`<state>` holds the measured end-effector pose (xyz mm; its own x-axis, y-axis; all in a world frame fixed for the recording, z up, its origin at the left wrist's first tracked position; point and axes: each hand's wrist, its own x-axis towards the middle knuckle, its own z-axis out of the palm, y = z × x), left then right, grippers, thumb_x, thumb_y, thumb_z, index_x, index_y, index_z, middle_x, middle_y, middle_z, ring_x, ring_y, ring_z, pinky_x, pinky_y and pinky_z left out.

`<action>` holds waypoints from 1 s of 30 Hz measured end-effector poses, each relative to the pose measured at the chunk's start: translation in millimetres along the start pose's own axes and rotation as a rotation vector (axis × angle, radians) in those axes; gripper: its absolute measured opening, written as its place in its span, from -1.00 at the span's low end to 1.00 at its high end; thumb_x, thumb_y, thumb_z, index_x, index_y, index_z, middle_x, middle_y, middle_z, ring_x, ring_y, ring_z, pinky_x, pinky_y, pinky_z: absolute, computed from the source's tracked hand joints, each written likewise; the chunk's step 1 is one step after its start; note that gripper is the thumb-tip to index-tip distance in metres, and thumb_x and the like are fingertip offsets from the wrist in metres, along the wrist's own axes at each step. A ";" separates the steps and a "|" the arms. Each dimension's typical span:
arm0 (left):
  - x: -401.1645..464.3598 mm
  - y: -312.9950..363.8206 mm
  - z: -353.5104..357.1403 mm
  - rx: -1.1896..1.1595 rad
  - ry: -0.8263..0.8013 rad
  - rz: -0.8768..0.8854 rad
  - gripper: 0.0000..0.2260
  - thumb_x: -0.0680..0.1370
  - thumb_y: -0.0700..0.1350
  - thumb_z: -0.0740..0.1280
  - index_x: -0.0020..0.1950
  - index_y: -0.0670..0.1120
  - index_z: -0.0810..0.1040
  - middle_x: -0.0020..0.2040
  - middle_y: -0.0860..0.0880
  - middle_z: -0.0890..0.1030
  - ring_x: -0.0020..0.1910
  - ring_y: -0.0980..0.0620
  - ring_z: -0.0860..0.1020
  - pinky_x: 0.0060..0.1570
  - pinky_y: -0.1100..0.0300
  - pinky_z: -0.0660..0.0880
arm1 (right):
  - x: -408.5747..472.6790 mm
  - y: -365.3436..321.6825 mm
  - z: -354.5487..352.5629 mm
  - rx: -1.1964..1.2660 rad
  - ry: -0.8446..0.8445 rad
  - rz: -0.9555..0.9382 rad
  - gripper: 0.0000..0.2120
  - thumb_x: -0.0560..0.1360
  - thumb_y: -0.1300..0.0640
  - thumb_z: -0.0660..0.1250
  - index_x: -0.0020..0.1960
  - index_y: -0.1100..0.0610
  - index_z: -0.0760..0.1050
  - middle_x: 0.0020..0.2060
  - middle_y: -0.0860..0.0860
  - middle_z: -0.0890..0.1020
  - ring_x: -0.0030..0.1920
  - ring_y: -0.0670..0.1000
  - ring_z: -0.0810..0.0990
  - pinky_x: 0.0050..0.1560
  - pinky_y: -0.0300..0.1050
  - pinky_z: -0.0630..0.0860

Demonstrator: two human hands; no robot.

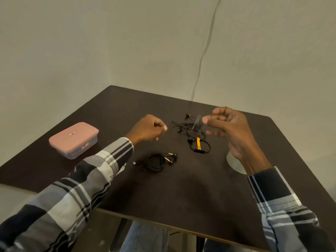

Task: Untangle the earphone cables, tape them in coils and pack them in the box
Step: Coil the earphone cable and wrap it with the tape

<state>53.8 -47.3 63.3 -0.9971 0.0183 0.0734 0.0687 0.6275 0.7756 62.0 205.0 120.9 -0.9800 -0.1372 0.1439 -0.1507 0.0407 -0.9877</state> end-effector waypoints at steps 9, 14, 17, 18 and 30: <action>-38.4 -33.1 -11.0 0.420 -0.243 -0.095 -0.62 0.48 0.15 0.43 0.22 -0.01 0.63 0.15 0.05 0.64 0.08 0.09 0.58 0.03 0.22 0.44 | -6.6 38.9 36.5 0.029 -0.153 0.122 -0.68 0.40 0.36 0.52 0.09 0.16 0.53 -0.08 0.11 0.75 -0.10 -0.01 0.71 -0.10 0.01 0.67; -51.3 -31.9 1.4 0.531 -0.117 -0.075 -0.74 0.51 0.14 0.40 0.12 0.07 0.68 0.08 0.08 0.65 -0.03 0.08 0.60 -0.11 0.19 0.48 | -7.0 48.3 53.4 0.035 -0.164 0.132 -0.67 0.41 0.38 0.51 0.12 0.19 0.54 -0.06 0.12 0.74 -0.07 0.01 0.71 -0.09 0.02 0.67; -57.6 -30.8 13.6 0.509 -0.009 -0.095 -0.83 0.54 0.06 0.39 0.05 0.06 0.70 0.02 0.10 0.66 -0.10 0.08 0.59 -0.17 0.20 0.47 | -9.6 54.4 62.8 0.046 -0.171 0.137 -0.63 0.40 0.40 0.51 0.15 0.23 0.53 -0.04 0.13 0.74 -0.08 0.02 0.71 -0.09 0.02 0.67; -60.4 -30.2 17.6 0.494 0.035 -0.100 -0.85 0.54 0.04 0.39 0.03 0.05 0.70 0.01 0.10 0.65 -0.11 0.08 0.59 -0.18 0.20 0.46 | -10.4 56.2 66.4 0.048 -0.172 0.138 -0.63 0.40 0.40 0.51 0.16 0.24 0.53 -0.04 0.13 0.74 -0.08 0.02 0.70 -0.08 0.03 0.67; -69.6 -34.4 26.4 0.485 0.205 0.108 -0.83 0.59 -0.04 0.25 -0.12 -0.06 0.58 -0.17 -0.02 0.62 -0.20 -0.07 0.57 -0.23 0.10 0.46 | -13.9 70.9 84.4 0.109 -0.236 -0.012 -0.54 0.37 0.45 0.51 0.19 0.23 0.49 0.06 0.15 0.70 0.13 0.11 0.67 0.24 0.03 0.57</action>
<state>120.0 -49.6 15.0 -0.9554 -0.0193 0.2948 0.0994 0.9187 0.3823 75.9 126.2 43.8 -0.9190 -0.3645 0.1500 -0.1345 -0.0675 -0.9886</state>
